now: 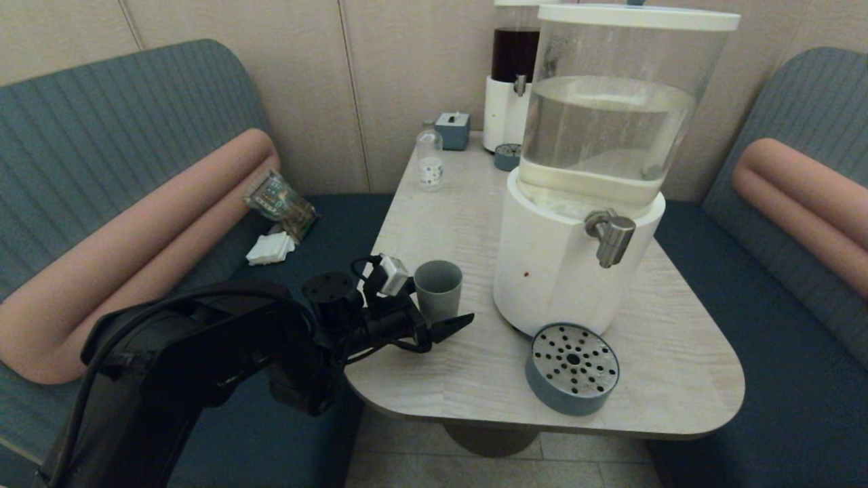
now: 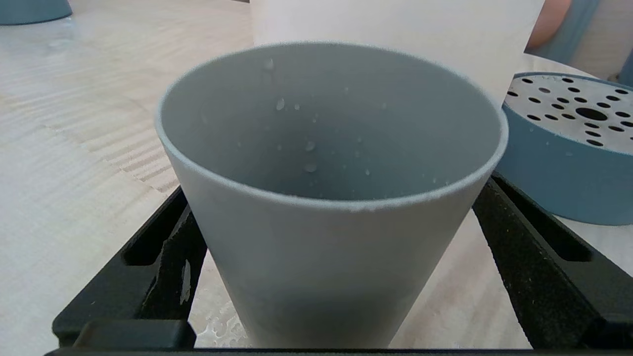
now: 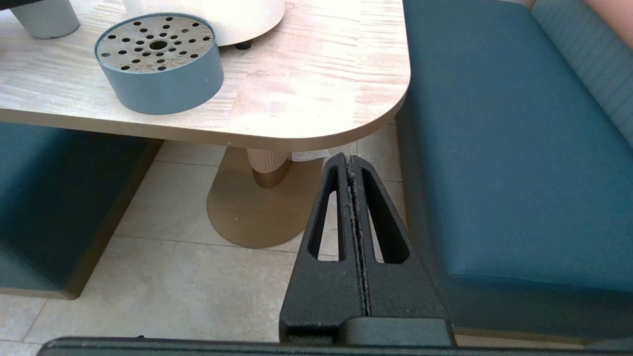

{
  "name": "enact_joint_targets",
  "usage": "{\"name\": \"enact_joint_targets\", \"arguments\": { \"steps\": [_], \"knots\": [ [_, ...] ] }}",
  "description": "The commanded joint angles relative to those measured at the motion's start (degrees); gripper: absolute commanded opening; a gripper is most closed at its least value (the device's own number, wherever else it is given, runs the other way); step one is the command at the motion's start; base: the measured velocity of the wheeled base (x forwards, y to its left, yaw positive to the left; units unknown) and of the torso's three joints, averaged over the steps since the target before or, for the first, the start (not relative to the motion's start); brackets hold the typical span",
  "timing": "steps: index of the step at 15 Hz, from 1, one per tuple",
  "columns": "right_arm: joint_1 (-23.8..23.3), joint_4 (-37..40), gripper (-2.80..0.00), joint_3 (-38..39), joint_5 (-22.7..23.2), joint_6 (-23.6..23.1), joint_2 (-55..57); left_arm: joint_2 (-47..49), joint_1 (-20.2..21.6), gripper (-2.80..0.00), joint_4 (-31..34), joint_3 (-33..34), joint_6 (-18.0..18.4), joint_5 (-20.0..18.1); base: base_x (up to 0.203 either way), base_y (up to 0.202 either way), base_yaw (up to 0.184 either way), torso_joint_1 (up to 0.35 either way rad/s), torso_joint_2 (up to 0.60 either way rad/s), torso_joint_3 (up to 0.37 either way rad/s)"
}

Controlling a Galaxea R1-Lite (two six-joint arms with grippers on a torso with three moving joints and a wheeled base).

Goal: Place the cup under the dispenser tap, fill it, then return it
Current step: Pick up the cup

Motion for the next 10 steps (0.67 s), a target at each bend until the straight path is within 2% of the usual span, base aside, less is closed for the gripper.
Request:
{"name": "enact_joint_targets", "arguments": {
  "steps": [1, 6, 7, 8, 10],
  "knots": [
    [0.0, 0.0, -2.80, 0.0, 0.0, 0.0, 0.0, 0.3, 0.0, 0.00, -0.5, 0.1, 0.1, -0.2, 0.000, 0.000, 0.000, 0.000, 0.00, 0.000],
    [0.0, 0.0, -2.80, 0.0, 0.0, 0.0, 0.1, 0.6, 0.0, 0.00, -0.5, 0.1, 0.4, 0.0, 0.000, 0.000, 0.000, 0.000, 0.00, 0.000],
    [0.0, 0.0, -2.80, 0.0, 0.0, 0.0, 0.0, 0.8, 0.0, -0.69, -0.5, -0.1, 0.4, 0.3, 0.000, 0.000, 0.000, 0.000, 0.00, 0.000],
    [0.0, 0.0, -2.80, 0.0, 0.0, 0.0, 0.0, 0.8, 0.0, -2.80, -0.5, -0.2, 0.3, 0.4, 0.000, 0.000, 0.000, 0.000, 0.00, 0.000],
    [0.0, 0.0, -2.80, 0.0, 0.0, 0.0, 0.0, 0.8, 0.0, -2.80, -0.5, -0.2, 0.4, 0.3, 0.000, 0.000, 0.000, 0.000, 0.00, 0.000]
  ]
}}
